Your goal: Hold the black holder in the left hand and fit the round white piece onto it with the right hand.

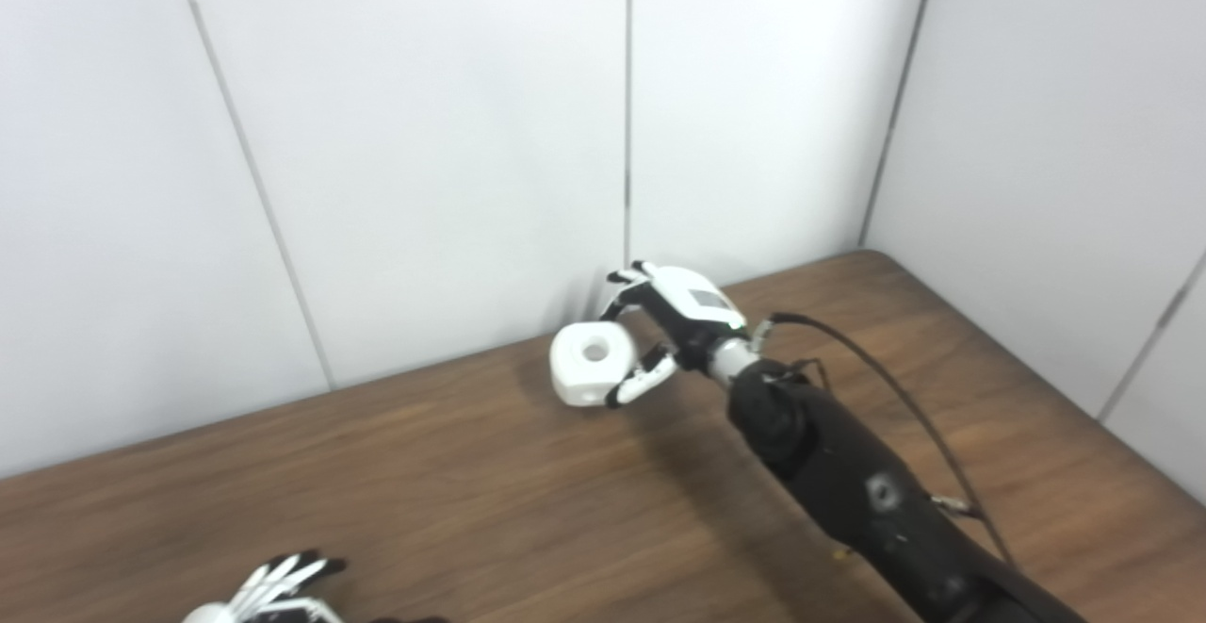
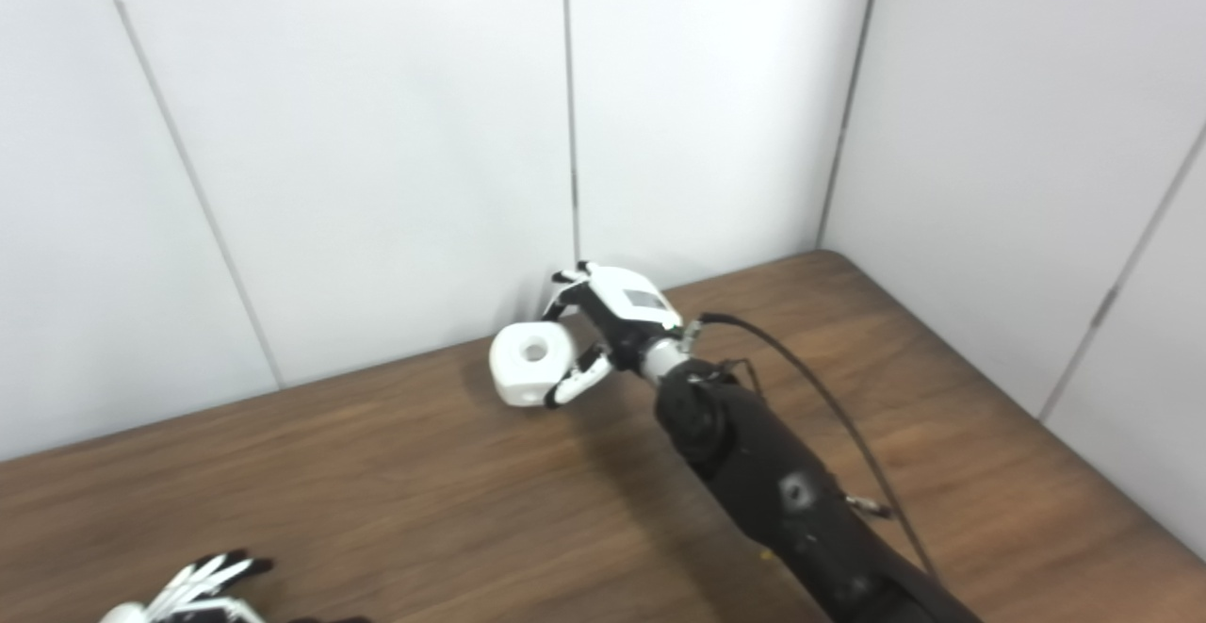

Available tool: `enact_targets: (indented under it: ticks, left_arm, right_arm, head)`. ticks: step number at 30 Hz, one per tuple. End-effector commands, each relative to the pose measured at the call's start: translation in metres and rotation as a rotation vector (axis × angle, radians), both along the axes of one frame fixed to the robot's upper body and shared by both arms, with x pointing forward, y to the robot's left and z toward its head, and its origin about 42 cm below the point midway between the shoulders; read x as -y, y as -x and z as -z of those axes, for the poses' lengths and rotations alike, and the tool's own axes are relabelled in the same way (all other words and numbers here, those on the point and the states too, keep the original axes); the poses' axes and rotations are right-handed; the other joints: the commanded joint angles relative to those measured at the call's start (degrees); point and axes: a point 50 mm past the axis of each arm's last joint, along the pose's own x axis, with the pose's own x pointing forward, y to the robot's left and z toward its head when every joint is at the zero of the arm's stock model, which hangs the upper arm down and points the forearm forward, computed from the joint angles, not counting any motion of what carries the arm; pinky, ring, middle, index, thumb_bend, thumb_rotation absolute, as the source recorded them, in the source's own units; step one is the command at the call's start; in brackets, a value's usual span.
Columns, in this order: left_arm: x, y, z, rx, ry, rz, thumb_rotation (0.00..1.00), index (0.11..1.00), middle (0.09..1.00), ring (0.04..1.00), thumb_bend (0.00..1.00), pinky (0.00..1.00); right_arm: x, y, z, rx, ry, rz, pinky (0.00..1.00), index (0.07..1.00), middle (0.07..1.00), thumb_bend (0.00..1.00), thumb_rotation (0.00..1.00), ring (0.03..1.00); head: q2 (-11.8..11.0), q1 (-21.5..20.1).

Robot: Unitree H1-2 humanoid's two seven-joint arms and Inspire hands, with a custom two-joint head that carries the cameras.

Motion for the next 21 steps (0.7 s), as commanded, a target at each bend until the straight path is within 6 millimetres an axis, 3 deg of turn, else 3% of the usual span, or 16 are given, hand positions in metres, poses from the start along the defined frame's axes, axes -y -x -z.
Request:
enact_targets:
  ticks: [1,8,17,21]
  left_arm:
    - [-0.001,-0.006,-0.002,-0.011,-0.066,-0.001,0.05,0.480,0.895,0.957,0.52,1.00]
    - [0.007,-0.005,-0.012,0.010,-0.071,0.016,0.05,0.481,0.895,0.954,0.52,1.00]
    - [0.021,-0.002,-0.022,0.020,-0.072,0.013,0.05,0.482,0.898,0.962,0.52,1.00]
    - [0.031,-0.001,-0.028,0.037,-0.065,0.011,0.04,0.482,0.895,0.956,0.52,1.00]
  right_arm:
    - [-0.006,0.001,-0.035,0.118,-0.009,-0.038,0.86,0.482,0.914,0.50,0.15,0.995]
    - [-0.032,0.034,-0.049,0.188,-0.054,-0.134,0.88,0.481,0.922,0.50,0.15,0.999]
    - [-0.074,0.081,-0.054,0.211,-0.108,-0.261,0.94,0.480,0.931,0.50,0.14,1.000]
    - [-0.089,0.098,-0.054,0.188,-0.142,-0.305,0.87,0.480,0.931,0.50,0.14,1.000]
  head:
    - [0.2,0.5]
    - [3.5,5.0]
    - [7.5,9.2]
    - [9.7,11.3]
